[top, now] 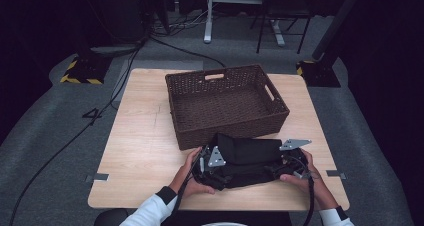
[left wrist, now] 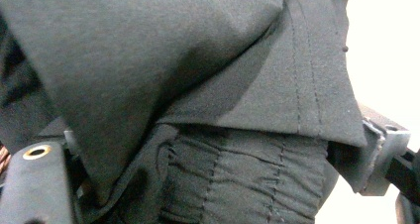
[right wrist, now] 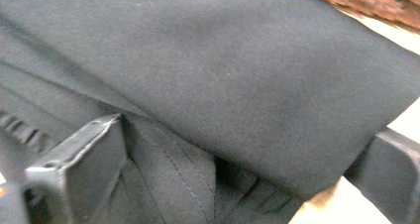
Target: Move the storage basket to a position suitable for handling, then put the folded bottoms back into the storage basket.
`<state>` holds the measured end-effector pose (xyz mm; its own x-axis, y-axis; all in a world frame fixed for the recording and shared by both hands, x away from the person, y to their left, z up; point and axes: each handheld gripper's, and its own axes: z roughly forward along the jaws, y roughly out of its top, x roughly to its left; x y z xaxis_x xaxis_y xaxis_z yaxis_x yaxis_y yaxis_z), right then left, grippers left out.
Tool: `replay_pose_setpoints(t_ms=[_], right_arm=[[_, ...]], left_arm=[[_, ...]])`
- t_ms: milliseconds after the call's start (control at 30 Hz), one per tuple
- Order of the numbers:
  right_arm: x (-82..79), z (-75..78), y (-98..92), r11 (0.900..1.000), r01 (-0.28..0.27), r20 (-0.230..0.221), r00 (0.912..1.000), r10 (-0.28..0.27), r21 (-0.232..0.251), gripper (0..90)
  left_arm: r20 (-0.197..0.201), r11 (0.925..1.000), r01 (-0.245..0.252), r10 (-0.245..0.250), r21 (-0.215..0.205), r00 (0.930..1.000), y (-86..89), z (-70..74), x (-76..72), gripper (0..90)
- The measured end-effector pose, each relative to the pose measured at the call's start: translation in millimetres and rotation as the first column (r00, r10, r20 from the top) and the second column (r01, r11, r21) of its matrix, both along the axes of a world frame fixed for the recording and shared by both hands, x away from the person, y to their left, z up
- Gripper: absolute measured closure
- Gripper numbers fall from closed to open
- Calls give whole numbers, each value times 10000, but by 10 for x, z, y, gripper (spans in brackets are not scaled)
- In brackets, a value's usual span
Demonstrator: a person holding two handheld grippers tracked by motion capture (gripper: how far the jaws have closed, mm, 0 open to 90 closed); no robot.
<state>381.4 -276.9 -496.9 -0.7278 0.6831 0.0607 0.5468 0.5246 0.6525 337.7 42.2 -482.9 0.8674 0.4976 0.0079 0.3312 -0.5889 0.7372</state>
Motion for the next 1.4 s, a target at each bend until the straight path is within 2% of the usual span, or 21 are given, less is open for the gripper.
replay_pose_setpoints(t_ms=[33,67,133,167,200,233,300,367,400,467,600,733,800,833,967,1133,1200,1267,1400], right_arm=[[0,7,29,9992,-391,28,9992,391,62,71],[-3,13,48,9982,-590,29,9983,590,124,100],[-6,28,73,9955,-923,-12,9957,923,201,163],[-6,28,73,9955,-923,-12,9957,923,201,163],[-17,35,83,9932,-1116,-14,9937,1117,317,216],[-17,35,83,9932,-1116,-14,9937,1117,317,216],[-26,42,81,9902,-1329,-28,9911,1332,428,280],[-38,45,109,9855,-1578,-35,9874,1583,627,374],[-38,45,109,9855,-1578,-35,9874,1583,627,374],[-45,42,140,9804,-1807,-28,9834,1815,791,448],[-37,38,186,9730,-2031,-134,9785,2057,1095,557],[-41,46,220,9718,-2086,-100,9775,2109,1097,614],[-50,48,223,9717,-2100,-31,9773,2116,1084,634],[-67,52,225,9726,-2079,119,9781,2078,1037,668],[-88,56,231,9743,-2012,240,9796,1997,1013,688],[-113,57,229,9746,-2020,465,9790,1983,968,708],[-130,63,232,9755,-2024,604,9784,1977,866,717],[-141,71,233,9756,-2057,696,9772,2006,766,722],[-200,134,236,9787,-2020,1190,9733,1964,372,739]], left_arm=[[-396,9992,-404,403,-18,9984,28,-52,39,108],[-553,9982,-561,571,195,9968,14,-90,65,41],[-619,9974,-660,677,295,9958,5,-121,81,6],[-619,9974,-660,677,295,9958,5,-121,81,5],[-500,9955,-695,728,643,9961,-34,-138,78,5],[-500,9955,-695,728,643,9961,-34,-138,78,5],[-535,9938,-880,917,676,9943,-49,-148,70,7],[-474,9927,-892,932,810,9945,-49,-152,55,31],[-474,9927,-892,932,810,9945,-49,-152,55,46],[-306,9915,-906,938,931,9951,-32,-137,49,90],[-148,9921,-1037,1050,713,9944,18,-137,49,223],[-7,9942,-833,835,679,9965,65,-113,46,311],[-35,9944,-781,785,719,9969,74,-103,45,351],[-121,9961,-647,656,601,9978,94,-93,51,362],[61,9961,-548,545,693,9985,95,-90,39,371],[204,9975,-458,447,539,9988,104,-88,33,372],[426,9979,-437,417,481,9982,96,-81,23,380],[471,9979,-440,417,484,9980,95,-80,20,387],[839,9984,-461,433,323,9955,85,-53,-1,397]])
